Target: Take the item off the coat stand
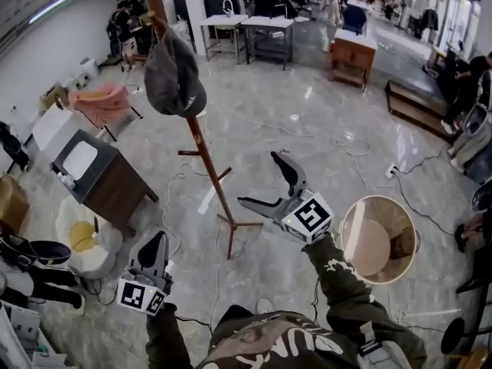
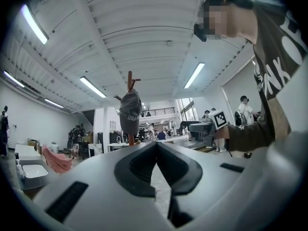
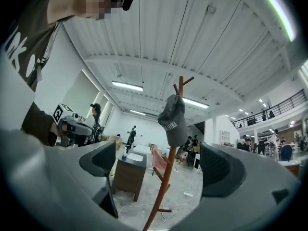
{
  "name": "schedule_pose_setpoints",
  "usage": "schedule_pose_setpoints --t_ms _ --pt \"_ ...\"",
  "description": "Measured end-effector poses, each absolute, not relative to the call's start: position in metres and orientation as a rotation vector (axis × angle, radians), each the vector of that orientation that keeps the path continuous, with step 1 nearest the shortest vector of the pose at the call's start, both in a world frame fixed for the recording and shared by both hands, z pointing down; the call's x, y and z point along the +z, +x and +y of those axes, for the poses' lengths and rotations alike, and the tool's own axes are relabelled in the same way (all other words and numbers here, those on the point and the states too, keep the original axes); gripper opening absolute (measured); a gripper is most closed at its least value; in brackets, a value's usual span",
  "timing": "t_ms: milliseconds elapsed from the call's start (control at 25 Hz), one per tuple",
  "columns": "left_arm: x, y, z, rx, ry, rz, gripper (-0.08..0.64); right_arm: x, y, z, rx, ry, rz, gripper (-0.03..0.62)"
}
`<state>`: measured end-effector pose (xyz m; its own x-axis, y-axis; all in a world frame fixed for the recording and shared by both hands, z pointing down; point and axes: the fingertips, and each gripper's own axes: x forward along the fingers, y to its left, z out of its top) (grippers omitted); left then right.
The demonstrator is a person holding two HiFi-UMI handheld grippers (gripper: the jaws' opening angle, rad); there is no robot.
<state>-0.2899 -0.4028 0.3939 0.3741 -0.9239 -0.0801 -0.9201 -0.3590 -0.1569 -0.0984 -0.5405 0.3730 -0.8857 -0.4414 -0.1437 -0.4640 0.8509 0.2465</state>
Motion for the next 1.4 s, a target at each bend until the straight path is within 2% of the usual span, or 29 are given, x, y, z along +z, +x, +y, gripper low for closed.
schedule_pose_setpoints --t_ms 800,1160,1240,1400 --pt "0.404 -0.360 -0.535 0.011 -2.481 1.651 0.003 0.203 -0.208 -0.707 0.492 -0.387 2.836 0.529" --pt "0.394 -0.391 -0.593 0.015 -2.498 1.623 0.003 0.169 -0.255 -0.762 0.404 -0.267 2.854 0.520" --pt "0.395 -0.395 -0.600 0.019 -2.495 1.625 0.003 0.171 -0.260 -0.765 0.404 -0.248 2.856 0.494" --pt "0.395 -0.400 -0.610 0.019 -2.498 1.620 0.003 0.174 -0.271 -0.765 0.485 -0.224 2.885 0.344"
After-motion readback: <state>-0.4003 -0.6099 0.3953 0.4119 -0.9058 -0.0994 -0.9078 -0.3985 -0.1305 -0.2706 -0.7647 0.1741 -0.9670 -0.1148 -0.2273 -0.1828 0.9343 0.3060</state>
